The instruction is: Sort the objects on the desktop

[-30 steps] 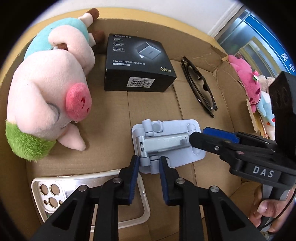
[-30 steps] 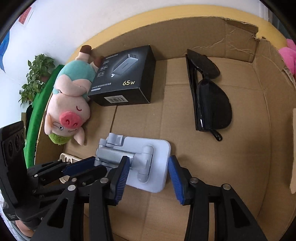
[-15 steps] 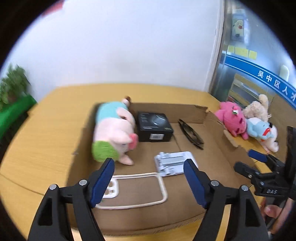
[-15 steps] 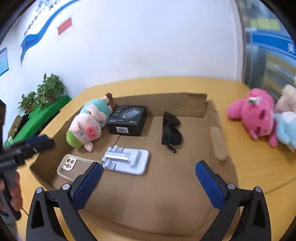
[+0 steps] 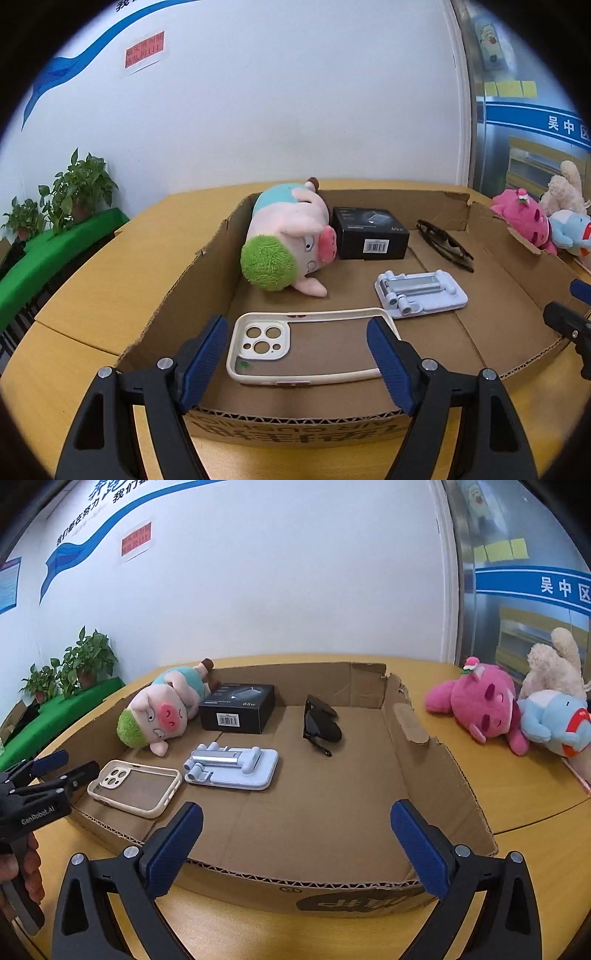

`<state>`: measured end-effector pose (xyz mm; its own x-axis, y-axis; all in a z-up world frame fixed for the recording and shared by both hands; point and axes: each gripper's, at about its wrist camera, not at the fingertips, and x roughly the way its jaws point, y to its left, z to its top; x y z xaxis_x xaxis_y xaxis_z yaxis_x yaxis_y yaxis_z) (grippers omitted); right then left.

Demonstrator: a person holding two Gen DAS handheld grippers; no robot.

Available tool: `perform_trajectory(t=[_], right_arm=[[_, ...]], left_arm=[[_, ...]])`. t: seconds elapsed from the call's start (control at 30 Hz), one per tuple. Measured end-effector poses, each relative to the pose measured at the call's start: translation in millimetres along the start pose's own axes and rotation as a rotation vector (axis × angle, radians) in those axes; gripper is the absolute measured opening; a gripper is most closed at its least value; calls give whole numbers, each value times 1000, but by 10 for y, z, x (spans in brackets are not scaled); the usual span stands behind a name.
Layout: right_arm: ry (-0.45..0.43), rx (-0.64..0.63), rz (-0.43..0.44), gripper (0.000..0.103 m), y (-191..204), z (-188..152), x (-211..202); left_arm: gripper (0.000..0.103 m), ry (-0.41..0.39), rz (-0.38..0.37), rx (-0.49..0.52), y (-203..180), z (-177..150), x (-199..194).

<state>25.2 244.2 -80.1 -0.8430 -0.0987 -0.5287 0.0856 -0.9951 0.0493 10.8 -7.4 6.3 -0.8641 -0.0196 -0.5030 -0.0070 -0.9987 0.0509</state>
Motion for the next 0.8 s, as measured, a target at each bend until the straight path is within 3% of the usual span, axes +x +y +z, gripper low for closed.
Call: perform_trajectory(t=[0.17, 0.8], right_arm=[[-78, -6, -8, 103, 16, -86, -65], [-77, -7, -7, 103, 14, -68, -54]], left_arm=[[82, -58, 10, -2, -16, -71, -58], [91, -55, -22, 9, -21, -63, -36]])
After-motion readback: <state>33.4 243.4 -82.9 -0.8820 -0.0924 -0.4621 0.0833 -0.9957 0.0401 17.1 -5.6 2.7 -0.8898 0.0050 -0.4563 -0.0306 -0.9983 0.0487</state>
